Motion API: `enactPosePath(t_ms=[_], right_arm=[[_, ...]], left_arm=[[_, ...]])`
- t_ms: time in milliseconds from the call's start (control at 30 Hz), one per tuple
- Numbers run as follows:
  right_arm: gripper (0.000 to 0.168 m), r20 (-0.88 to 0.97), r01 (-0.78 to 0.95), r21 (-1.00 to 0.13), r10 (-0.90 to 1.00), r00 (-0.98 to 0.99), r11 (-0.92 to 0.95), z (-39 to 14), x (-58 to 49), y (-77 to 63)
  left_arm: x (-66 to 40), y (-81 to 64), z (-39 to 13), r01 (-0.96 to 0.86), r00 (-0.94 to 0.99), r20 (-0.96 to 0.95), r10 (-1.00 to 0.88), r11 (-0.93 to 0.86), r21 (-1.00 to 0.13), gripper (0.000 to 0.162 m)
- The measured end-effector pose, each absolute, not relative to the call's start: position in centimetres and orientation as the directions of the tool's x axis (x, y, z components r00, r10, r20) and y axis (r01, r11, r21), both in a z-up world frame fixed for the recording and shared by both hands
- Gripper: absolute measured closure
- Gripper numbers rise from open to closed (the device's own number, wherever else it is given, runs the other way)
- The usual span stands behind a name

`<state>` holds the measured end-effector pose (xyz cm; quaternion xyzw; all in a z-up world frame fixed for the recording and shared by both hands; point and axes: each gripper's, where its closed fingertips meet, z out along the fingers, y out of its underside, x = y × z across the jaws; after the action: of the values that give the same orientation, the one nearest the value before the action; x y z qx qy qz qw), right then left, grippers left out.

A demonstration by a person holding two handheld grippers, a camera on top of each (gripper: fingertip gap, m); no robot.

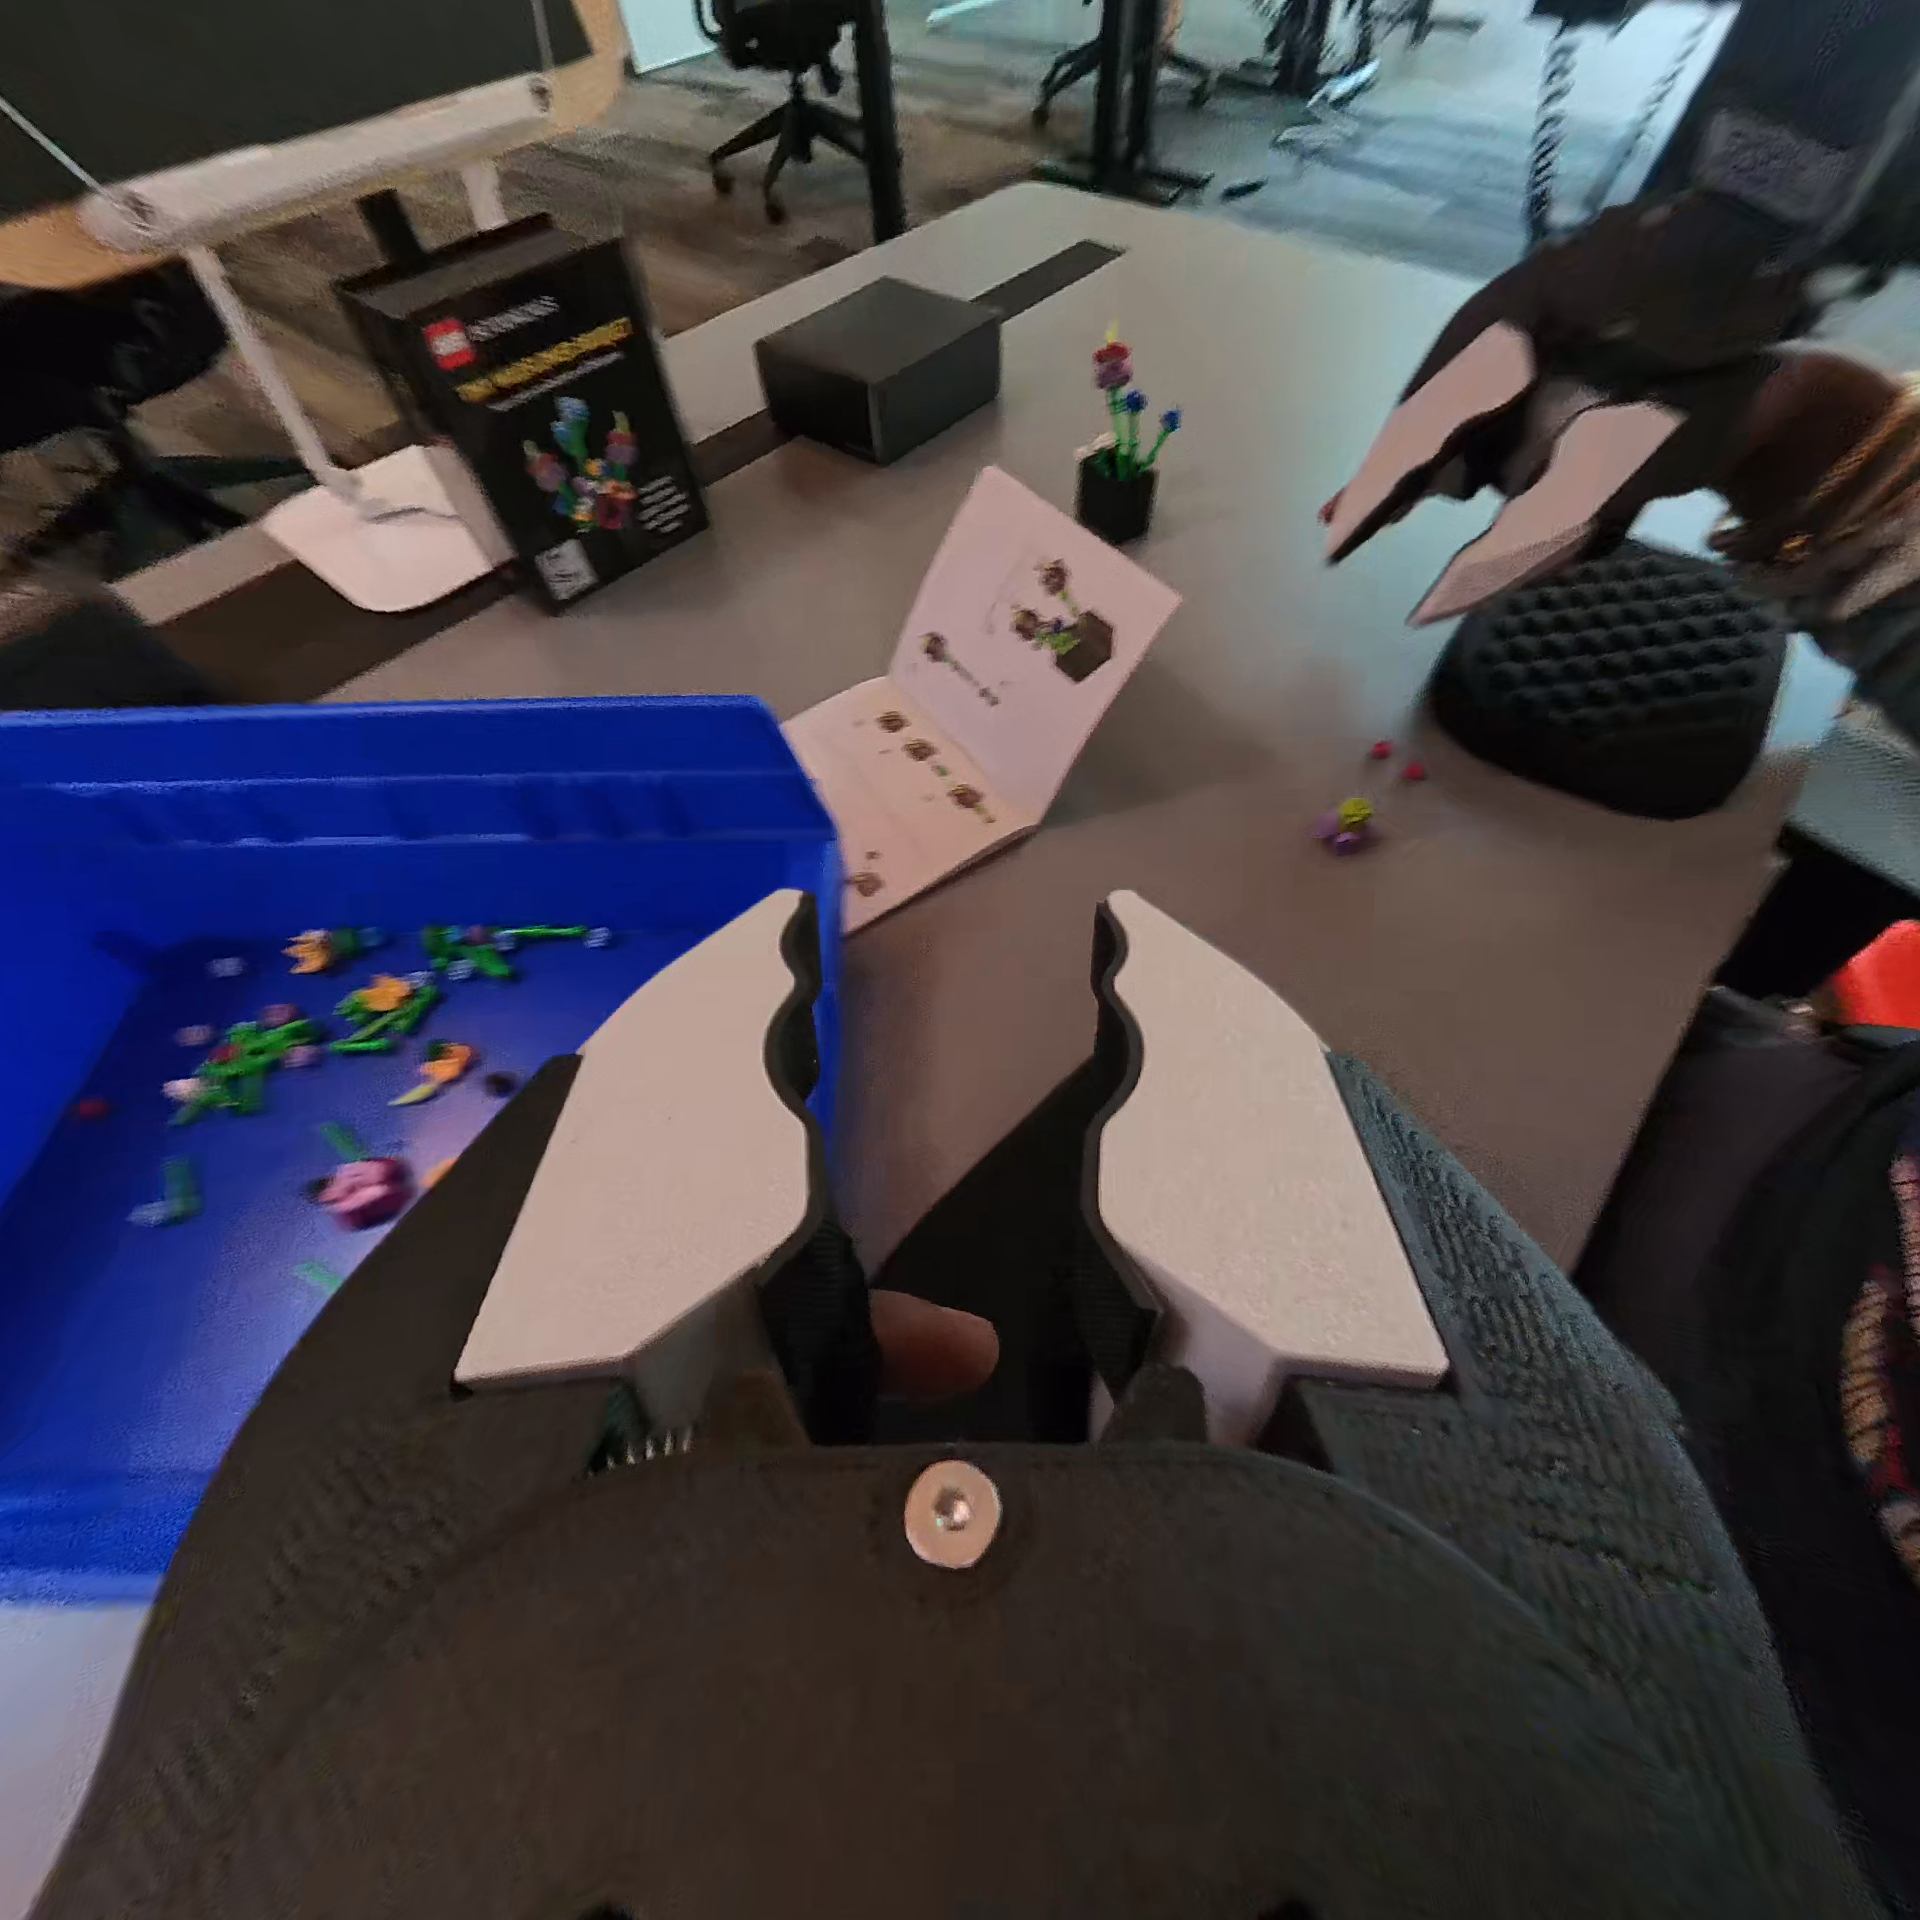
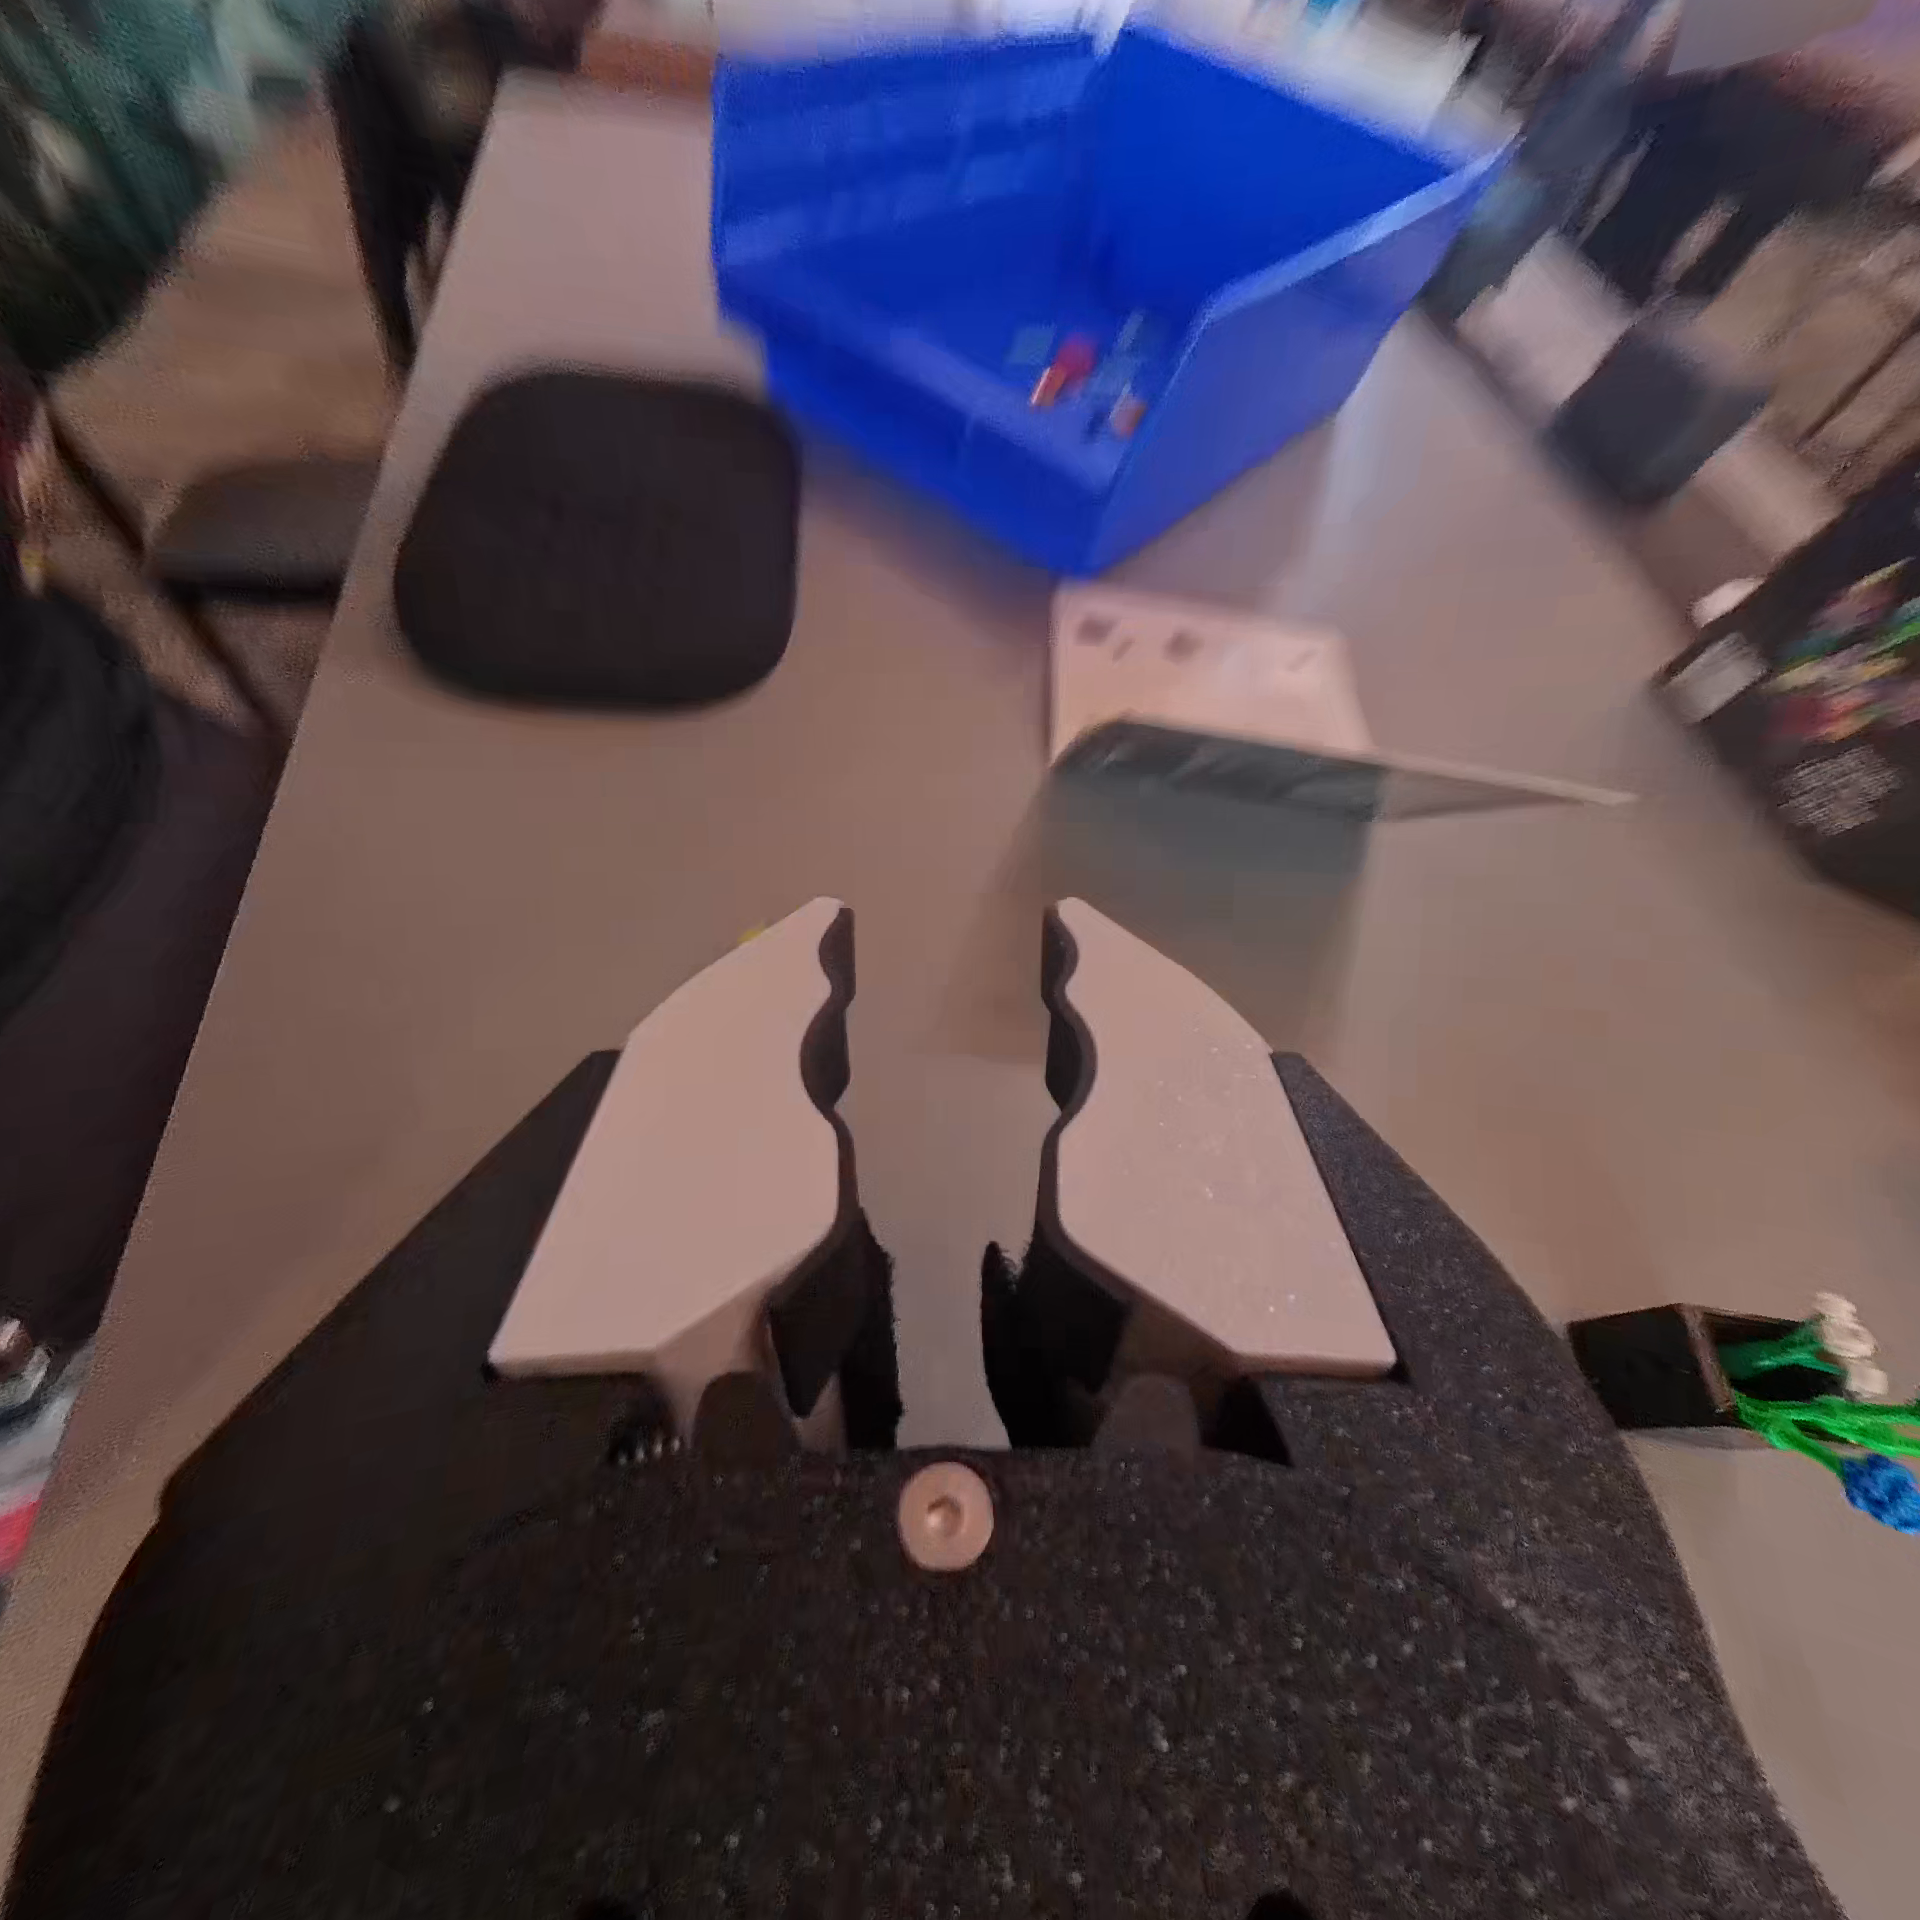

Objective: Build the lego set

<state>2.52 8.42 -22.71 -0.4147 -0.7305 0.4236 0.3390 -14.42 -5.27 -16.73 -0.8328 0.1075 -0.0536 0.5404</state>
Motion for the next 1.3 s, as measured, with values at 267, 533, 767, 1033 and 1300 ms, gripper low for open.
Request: enactPosePath(t_ms=[267,533,767,1033,1300], right_arm=[[0.133,0.100,-0.137,-0.989,0.954,-0.282,0.063,-18.0,4.6,9.8],[0.133,0.081,-0.142,-0.989,0.959,-0.272,0.043,-18.2,4.6,10.1],[0.134,0.042,-0.176,-0.984,0.964,-0.261,-0.005,-17.7,4.9,10.7],[0.134,0.044,-0.159,-0.987,0.963,-0.266,0.001,-18.0,4.7,10.6],[0.135,0.041,-0.161,-0.987,0.964,-0.261,-0.002,-18.0,4.7,10.7]], left_arm=[[-26.2,-2.5,-12.5,-0.302,0.953,-0.238,-0.186,-0.539,-0.787,0.126],[-39.4,2.7,-22.6,-0.200,0.972,-0.186,-0.142,-0.918,-0.342,0.150],[-40.1,4.4,-28.5,-0.142,0.990,-0.016,-0.142,-0.964,-0.223,0.153],[-40.2,4.2,-29.4,-0.217,0.974,0.004,-0.225,-0.946,-0.241,0.144],[-41.0,3.5,-30.0,-0.405,0.913,-0.053,-0.404,-0.882,-0.240,0.145]])
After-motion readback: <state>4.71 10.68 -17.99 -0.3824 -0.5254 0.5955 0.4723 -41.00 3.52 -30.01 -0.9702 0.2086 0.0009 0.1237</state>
